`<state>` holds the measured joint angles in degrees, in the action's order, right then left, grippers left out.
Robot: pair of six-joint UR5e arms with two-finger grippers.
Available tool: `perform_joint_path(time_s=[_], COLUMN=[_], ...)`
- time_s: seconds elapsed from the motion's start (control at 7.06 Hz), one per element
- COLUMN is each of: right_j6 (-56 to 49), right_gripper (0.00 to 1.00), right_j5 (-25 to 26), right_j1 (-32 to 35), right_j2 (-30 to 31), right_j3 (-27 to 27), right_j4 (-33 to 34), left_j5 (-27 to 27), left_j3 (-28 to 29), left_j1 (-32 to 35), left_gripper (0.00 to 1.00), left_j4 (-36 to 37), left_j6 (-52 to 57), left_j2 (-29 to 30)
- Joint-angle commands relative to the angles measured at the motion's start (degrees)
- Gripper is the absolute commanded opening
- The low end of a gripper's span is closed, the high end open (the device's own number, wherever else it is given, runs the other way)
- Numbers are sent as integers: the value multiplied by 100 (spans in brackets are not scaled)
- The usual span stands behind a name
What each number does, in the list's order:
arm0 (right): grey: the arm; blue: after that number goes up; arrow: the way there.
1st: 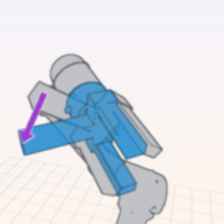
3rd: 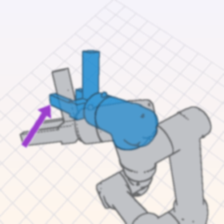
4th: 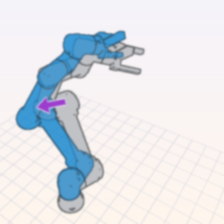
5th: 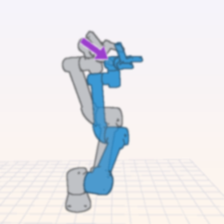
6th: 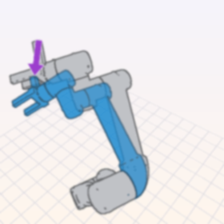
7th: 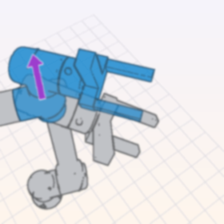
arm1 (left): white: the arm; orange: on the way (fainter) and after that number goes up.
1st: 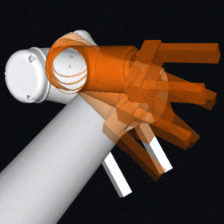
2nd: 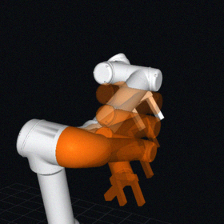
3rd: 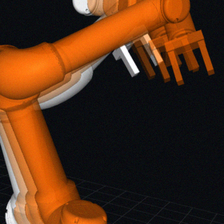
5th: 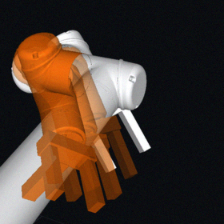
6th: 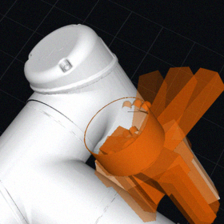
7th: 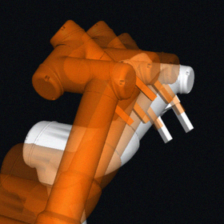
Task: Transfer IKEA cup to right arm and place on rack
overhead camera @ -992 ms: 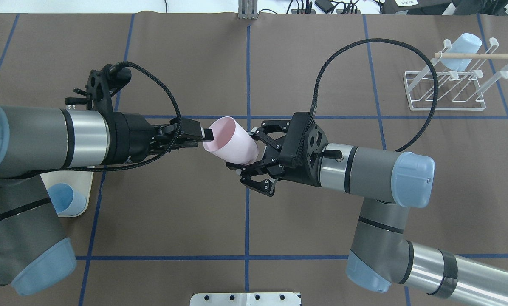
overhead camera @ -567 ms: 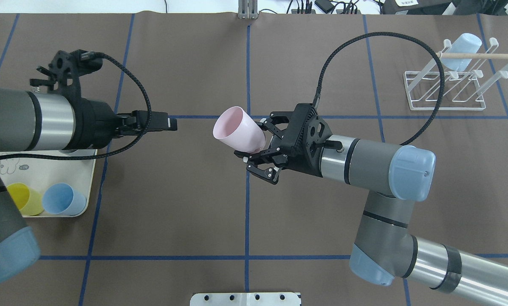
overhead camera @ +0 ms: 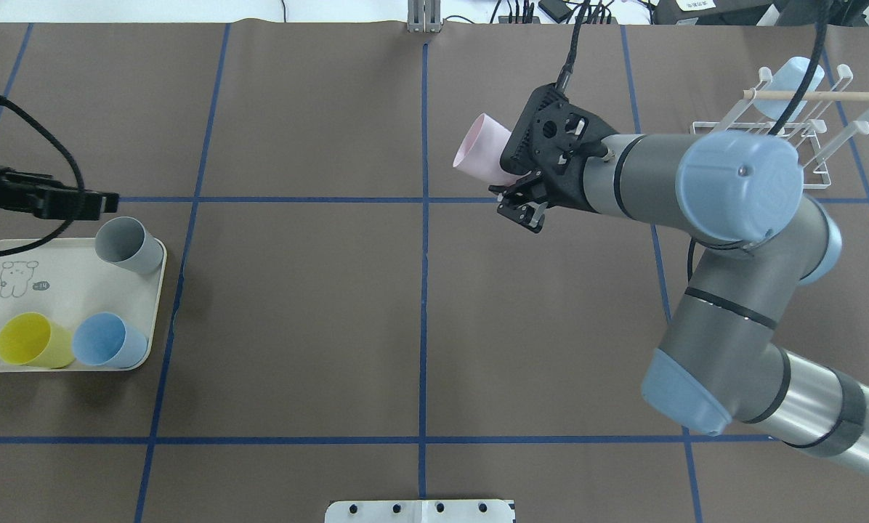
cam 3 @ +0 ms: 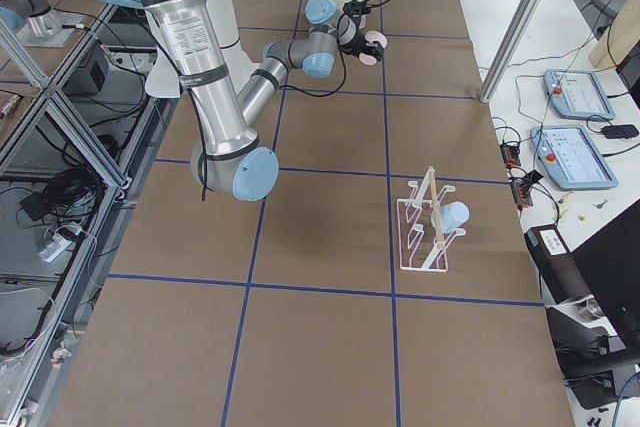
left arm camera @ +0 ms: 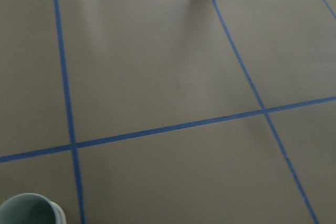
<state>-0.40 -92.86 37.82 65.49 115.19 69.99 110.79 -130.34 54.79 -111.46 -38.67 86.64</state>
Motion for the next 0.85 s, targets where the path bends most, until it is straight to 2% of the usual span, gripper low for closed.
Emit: perform_joint_path(time_s=[0.0,0.14,0.28,0.43,0.57,0.71], right_j6=[-1744,-2840,-4104,-5013,-5657,-6177], right_gripper=[0,0,0,0,0,0], right_j5=[49,58,197,738,1753,2337], right_j1=[846,1320,1760,1886,1878,1870], right_j2=[156,331,602,1040,1384,1579], right_j3=[940,1318,1496,1506,1498,1454], right_j4=[2395,3232,3745,3819,3820,3829], left_j5=[650,967,1118,1120,1120,1129], left_j3=[244,429,474,475,475,466], left_j1=[1283,1663,1736,1737,1737,1737], left_gripper=[100,100,100,100,100,100], left_j4=[-24,-33,-33,-42,-42,-33], left_j6=[1961,2439,2513,2479,2453,2435], left_j2=[-532,-560,-551,-551,-543,-534])
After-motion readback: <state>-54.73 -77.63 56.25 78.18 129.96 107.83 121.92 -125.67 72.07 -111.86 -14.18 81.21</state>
